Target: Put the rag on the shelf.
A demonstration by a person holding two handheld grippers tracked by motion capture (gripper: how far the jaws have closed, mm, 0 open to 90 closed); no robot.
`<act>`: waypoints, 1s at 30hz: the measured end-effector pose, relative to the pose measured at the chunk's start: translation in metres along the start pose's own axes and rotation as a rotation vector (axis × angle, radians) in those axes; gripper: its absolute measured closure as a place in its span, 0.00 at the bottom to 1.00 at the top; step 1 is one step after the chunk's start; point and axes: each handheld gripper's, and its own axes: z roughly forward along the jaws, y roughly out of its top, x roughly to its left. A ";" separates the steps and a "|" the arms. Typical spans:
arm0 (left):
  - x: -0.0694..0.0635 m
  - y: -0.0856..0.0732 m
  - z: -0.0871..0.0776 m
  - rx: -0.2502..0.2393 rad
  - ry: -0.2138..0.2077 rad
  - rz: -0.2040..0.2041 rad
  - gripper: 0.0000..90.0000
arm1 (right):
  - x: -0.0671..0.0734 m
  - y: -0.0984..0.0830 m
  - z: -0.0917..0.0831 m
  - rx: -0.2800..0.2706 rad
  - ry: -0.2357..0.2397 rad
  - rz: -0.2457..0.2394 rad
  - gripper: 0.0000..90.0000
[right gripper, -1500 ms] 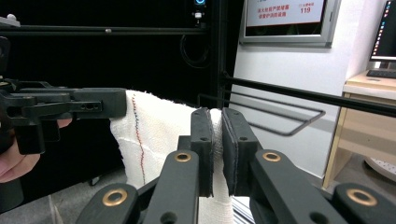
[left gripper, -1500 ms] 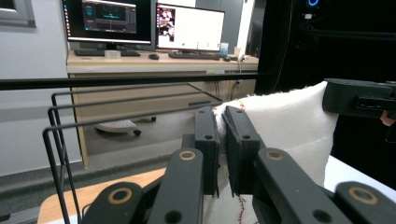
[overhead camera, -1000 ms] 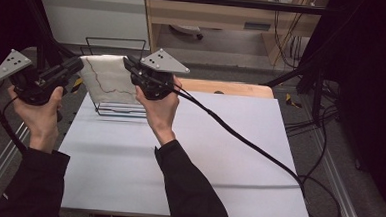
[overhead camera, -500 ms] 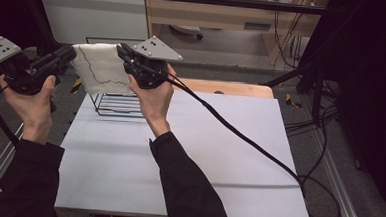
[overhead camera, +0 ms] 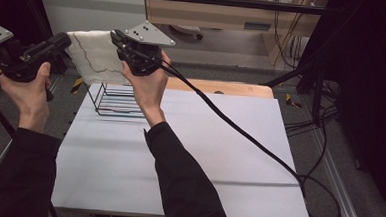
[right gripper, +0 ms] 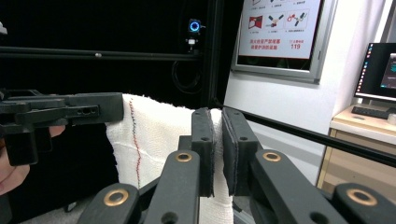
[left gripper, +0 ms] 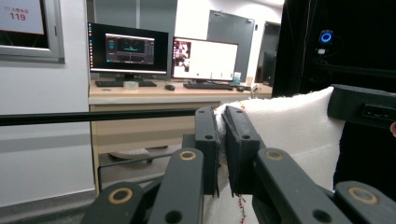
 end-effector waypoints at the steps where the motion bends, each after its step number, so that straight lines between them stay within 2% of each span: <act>1: 0.001 0.001 0.001 -0.006 -0.001 0.000 0.93 | -0.001 0.002 0.001 -0.004 -0.003 0.000 0.93; 9: 0.003 0.012 0.013 -0.019 0.001 0.014 0.93 | -0.008 0.011 0.007 -0.014 -0.019 -0.002 0.93; 23: 0.011 0.027 0.036 -0.009 0.013 0.028 0.93 | -0.023 0.022 0.021 -0.014 -0.038 0.000 0.93; 30: 0.019 0.028 0.046 -0.004 0.022 0.004 0.93 | -0.028 0.021 0.033 -0.004 -0.051 -0.005 0.93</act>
